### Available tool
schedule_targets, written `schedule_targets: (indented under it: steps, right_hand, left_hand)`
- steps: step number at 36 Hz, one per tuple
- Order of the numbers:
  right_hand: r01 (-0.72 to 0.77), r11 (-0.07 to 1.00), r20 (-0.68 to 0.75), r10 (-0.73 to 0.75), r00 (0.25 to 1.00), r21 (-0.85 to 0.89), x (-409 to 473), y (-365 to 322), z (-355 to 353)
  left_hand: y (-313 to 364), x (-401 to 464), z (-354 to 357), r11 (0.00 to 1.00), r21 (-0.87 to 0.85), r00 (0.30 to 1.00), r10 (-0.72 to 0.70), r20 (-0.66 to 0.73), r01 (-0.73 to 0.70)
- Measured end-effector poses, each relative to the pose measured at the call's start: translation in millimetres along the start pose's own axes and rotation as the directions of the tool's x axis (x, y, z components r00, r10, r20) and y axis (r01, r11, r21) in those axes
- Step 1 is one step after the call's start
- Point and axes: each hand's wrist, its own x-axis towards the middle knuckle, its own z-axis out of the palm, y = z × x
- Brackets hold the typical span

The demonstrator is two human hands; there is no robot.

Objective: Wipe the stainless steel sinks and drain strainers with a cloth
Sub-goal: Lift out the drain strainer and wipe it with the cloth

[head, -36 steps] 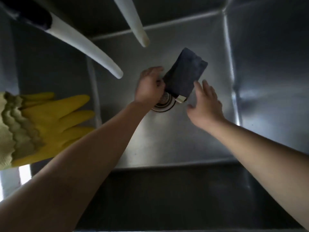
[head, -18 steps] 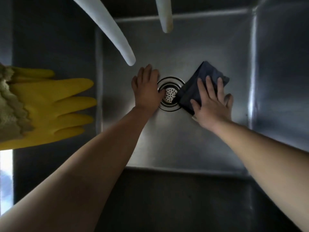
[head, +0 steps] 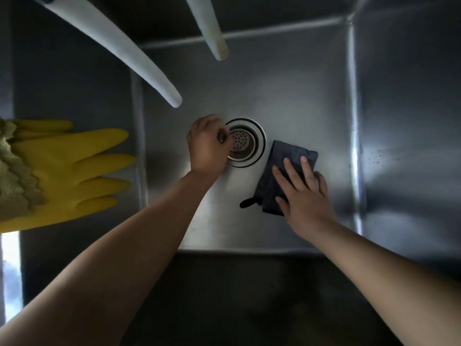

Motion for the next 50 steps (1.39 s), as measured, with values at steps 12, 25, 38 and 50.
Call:
schedule_targets:
  steps: [12,25,38,50]
  right_hand:
    - [-0.067,0.88,-0.251,0.206,0.946,0.471,12.7,-22.0,-24.9]
    - [-0.21,0.235,0.048,0.551,0.833,0.949,56.3,-21.4,-55.4]
    - [-0.041,0.572,0.091,-0.059,0.994,0.819,52.6,-32.7,-109.4]
    - [-0.162,0.917,-0.367,0.301,0.88,0.364,67.9,-63.0,-70.0]
  left_hand:
    - [17.6,-14.0,-16.0,0.807,-0.343,0.877,-0.443,0.186,0.481]
    - [22.5,-11.5,-20.9,0.622,-0.447,0.762,-0.575,0.297,0.643]
    - [14.1,-8.1,-31.1,0.573,-0.541,0.783,-0.525,0.334,0.615]
    - [25.1,-15.3,-34.4,0.719,-0.46,0.85,-0.385,0.359,0.52]
